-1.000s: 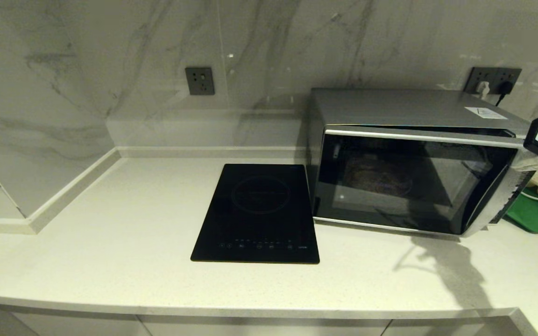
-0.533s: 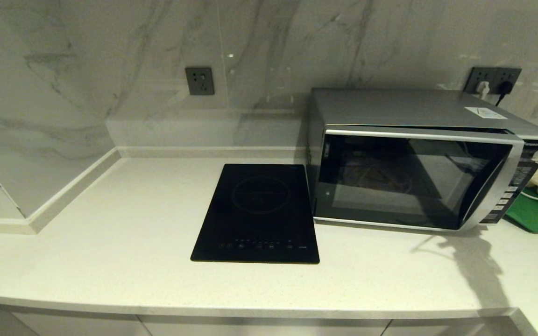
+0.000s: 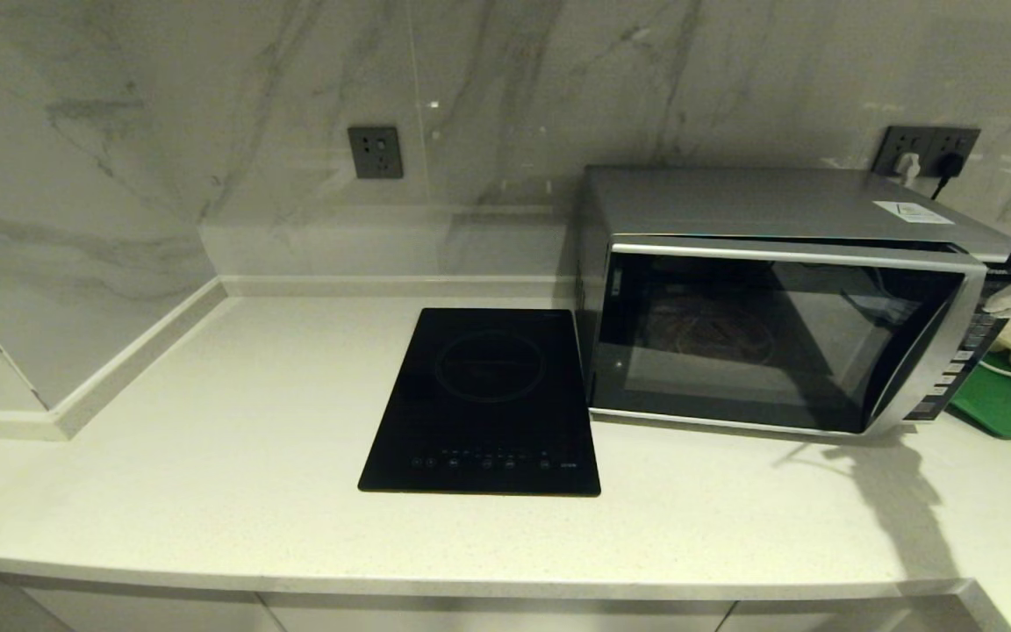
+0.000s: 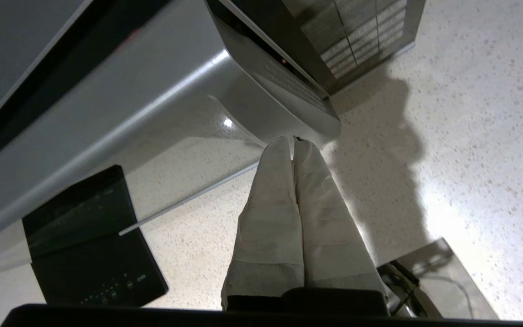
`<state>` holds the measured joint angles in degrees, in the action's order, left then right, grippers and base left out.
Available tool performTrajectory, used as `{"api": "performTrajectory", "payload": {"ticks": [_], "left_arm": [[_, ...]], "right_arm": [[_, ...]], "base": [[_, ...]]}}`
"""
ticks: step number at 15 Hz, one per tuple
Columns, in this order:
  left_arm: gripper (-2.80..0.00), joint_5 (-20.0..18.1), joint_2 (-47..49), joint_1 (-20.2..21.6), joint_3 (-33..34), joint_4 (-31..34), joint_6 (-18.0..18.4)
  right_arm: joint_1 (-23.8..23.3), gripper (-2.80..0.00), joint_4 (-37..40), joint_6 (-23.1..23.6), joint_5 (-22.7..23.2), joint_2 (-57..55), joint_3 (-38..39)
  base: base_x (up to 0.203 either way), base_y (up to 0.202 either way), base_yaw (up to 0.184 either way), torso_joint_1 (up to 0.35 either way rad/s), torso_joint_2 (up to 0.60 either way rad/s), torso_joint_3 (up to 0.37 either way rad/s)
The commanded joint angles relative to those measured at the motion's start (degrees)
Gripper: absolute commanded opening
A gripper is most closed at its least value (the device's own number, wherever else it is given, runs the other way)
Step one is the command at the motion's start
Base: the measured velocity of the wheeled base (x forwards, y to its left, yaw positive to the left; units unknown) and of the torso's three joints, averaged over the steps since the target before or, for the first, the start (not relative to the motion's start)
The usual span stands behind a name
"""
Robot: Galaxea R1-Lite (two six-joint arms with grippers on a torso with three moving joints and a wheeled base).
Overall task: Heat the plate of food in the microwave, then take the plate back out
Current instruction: Close the microwave oven
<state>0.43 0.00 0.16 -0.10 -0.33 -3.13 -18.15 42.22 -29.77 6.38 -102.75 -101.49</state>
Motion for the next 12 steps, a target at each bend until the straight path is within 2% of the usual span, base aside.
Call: {"api": "performTrajectory", "payload": {"ticks": [1, 6, 12], "left_arm": [[-2.8, 0.01, 0.0, 0.02, 0.01, -0.02, -0.03], [-2.8, 0.01, 0.0, 0.02, 0.01, -0.02, -0.03], [-2.8, 0.01, 0.0, 0.02, 0.01, -0.02, -0.03]], "right_arm": [[0.05, -2.8, 0.23, -0.2, 0.13, -1.12, -1.21], [0.05, -2.8, -2.49, -0.29, 2.41, -2.42, -0.9], [0.05, -2.8, -3.27, -0.2, 2.67, -4.09, -1.43]], "base": [[0.0, 0.0, 0.0, 0.0, 0.0, 0.0], [0.0, 0.0, 0.0, 0.0, 0.0, 0.0], [0.0, 0.0, 0.0, 0.0, 0.0, 0.0]]}}
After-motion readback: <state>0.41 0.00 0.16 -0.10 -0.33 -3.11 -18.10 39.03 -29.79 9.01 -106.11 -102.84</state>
